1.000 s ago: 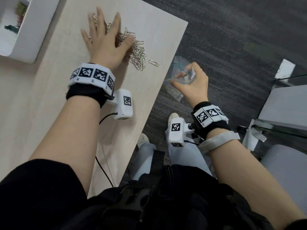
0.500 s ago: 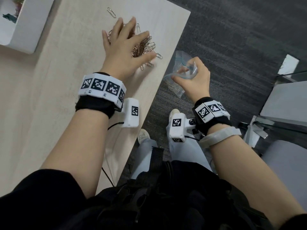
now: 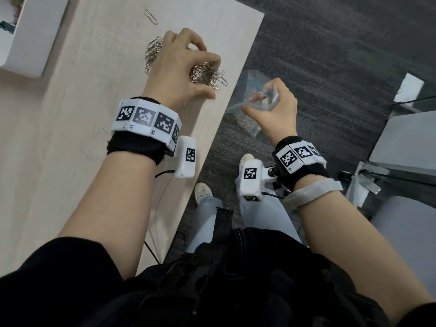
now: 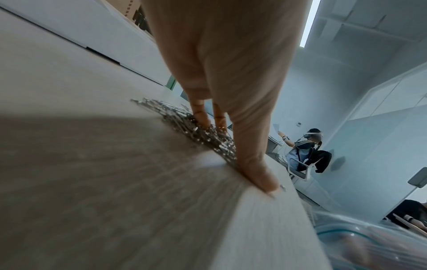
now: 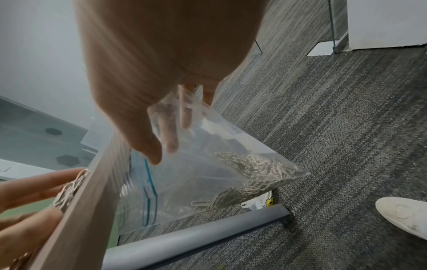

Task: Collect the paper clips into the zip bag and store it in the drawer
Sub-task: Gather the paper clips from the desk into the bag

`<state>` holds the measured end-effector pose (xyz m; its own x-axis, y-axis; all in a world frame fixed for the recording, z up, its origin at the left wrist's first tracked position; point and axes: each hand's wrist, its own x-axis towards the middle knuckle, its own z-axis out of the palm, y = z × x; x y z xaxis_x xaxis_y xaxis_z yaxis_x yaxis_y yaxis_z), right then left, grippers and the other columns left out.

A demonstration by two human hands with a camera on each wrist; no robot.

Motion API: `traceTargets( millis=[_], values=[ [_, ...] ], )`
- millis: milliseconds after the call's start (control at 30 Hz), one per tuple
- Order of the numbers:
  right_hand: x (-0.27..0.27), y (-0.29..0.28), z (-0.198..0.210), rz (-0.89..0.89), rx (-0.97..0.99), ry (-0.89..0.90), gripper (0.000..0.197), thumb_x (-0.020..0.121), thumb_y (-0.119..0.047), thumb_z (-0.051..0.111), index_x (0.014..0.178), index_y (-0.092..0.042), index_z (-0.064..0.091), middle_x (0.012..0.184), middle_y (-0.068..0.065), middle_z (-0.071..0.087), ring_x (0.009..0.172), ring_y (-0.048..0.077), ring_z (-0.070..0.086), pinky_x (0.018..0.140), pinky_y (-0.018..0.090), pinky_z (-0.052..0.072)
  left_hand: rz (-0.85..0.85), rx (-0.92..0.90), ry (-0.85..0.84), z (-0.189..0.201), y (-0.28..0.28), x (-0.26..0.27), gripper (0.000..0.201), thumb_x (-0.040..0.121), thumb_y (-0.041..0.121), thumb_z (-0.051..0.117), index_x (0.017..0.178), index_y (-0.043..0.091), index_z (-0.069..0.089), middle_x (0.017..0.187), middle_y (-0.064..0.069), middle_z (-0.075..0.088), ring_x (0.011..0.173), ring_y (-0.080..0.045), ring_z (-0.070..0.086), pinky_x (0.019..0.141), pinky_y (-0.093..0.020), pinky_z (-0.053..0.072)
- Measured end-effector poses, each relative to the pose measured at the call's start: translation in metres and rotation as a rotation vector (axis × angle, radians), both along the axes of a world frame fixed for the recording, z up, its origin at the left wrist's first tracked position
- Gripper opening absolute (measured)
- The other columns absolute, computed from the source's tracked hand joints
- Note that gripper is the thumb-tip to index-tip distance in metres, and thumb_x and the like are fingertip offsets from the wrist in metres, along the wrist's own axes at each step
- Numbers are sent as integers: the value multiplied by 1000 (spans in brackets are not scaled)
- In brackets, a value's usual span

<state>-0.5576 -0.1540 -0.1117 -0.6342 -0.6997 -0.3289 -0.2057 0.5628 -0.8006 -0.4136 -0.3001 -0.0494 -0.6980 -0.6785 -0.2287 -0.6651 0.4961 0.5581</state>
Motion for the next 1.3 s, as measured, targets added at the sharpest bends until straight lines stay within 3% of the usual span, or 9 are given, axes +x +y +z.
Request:
traceTargets(
  millis=[133,433,600,867,1000,1067,1133,1300],
  values=[
    [0,-1,-2,-3,-3,3,36,56,-46,75,71,-45,42,90,14,66,91,30,62,84,49,51,-7,-6,44,-2,3,-4,47,66,38,78,109,25,68,116,-4,54,109,-27,43,94,-35,38],
    [3,-4,0,6,-6,30,38,57,-43,76,70,-47,41,88,14,66,88,30,62,81,48,51,-9,-21,58,-9,14,-11,31,73,33,74,102,21,71,108,-6,58,105,-25,47,88,-33,39],
    [5,-2,3,28,-13,39,38,55,-46,73,70,-39,38,88,15,66,89,30,62,82,48,51,-53,-32,37,-7,21,-18,30,77,31,71,105,20,70,107,-8,57,105,-26,47,87,-35,40],
    [7,-3,11,47,-17,53,39,58,-45,71,70,-37,36,87,13,66,90,30,60,80,46,50,-113,-39,28,-6,31,-29,26,80,28,69,103,17,71,105,-11,58,103,-27,48,83,-37,42],
    [8,-3,10,36,-36,49,38,59,-46,72,70,-37,36,85,12,67,89,30,62,80,49,50,-114,-26,50,-5,32,-27,33,78,26,70,109,15,68,106,-11,59,103,-28,48,84,-33,39],
    [9,-2,10,36,-44,53,38,59,-45,72,70,-37,37,85,12,67,88,31,62,80,50,50,-108,-2,45,-3,29,-23,41,77,31,71,114,16,65,110,-9,60,107,-28,47,86,-29,34],
    [9,-2,9,37,-42,53,38,59,-44,73,70,-37,38,86,13,67,88,31,62,80,50,51,-130,-21,17,2,25,-17,54,71,42,72,119,19,62,117,-5,60,113,-28,43,91,-31,33],
    [9,-2,7,40,-24,48,38,58,-45,73,72,-34,39,88,15,65,88,30,61,82,44,50,-154,-45,-191,12,15,-2,92,47,62,75,132,36,47,146,6,32,131,-30,23,102,-41,20]
  ],
)
